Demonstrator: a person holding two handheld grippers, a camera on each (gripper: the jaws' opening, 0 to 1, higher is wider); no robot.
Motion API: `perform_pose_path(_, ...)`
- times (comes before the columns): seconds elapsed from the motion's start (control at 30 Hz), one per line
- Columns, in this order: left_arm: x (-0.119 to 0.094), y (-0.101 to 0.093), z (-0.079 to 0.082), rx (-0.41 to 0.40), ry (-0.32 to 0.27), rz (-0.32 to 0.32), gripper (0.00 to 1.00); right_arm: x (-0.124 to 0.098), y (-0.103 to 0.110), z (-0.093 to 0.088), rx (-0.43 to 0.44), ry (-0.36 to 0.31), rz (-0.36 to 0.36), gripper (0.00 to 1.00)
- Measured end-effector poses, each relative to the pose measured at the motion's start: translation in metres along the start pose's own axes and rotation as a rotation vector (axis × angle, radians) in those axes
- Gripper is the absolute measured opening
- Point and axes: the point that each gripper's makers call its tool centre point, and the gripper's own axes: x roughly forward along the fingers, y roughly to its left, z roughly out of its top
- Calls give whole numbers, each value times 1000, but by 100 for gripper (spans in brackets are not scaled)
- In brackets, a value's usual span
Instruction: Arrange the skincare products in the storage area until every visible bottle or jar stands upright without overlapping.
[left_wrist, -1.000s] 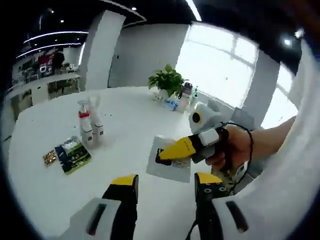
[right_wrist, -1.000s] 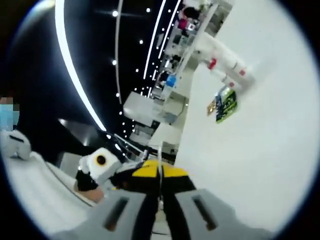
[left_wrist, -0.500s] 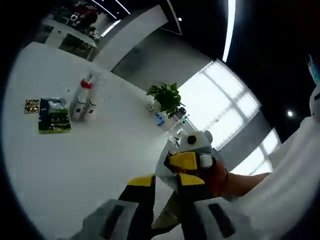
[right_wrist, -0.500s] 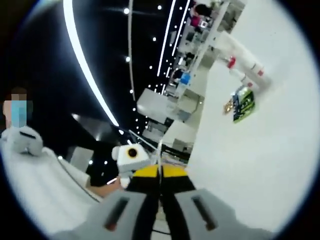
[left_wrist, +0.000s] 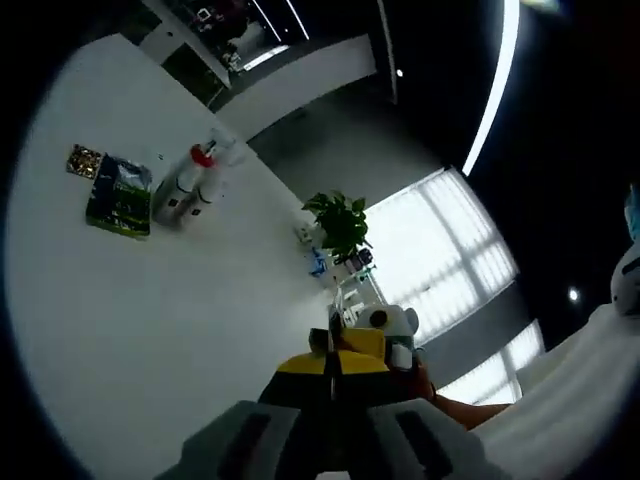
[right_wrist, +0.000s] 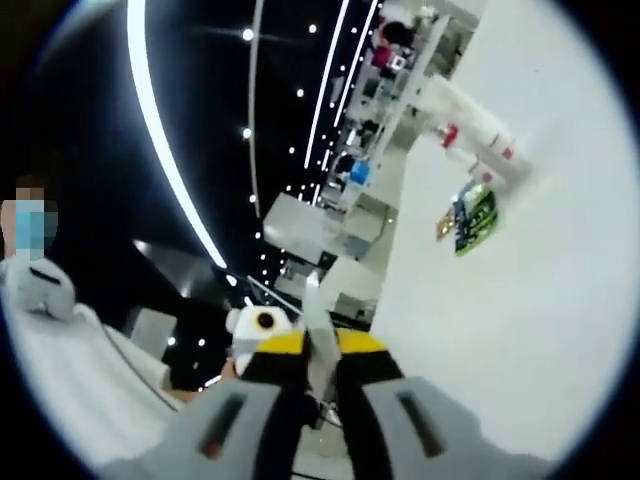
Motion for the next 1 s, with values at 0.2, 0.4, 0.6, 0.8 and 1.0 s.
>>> perform_pose_path(0.2, 4, -1, -1, -29, -27, 0, 0, -1, -2, 3, 41, -57, -5, 5)
perform_pose_path(0.4, 5, 3, -2, -30, -39, 8, 1, 0, 0, 4, 30, -37, 9, 0)
perform_pose_path(0.6, -6, 9, 12, -59, -47, -4, 12, 2, 9, -1, 14, 42, 37, 0)
perform_pose_path(0.8, -9, 2, 23, -65, -27, -30, 11, 9, 14, -23, 23, 152, 66, 0)
perform_pose_path(1.0, -10, 3, 20, -77, -44, -28, 3, 11, 15, -27, 55, 165, 75, 0)
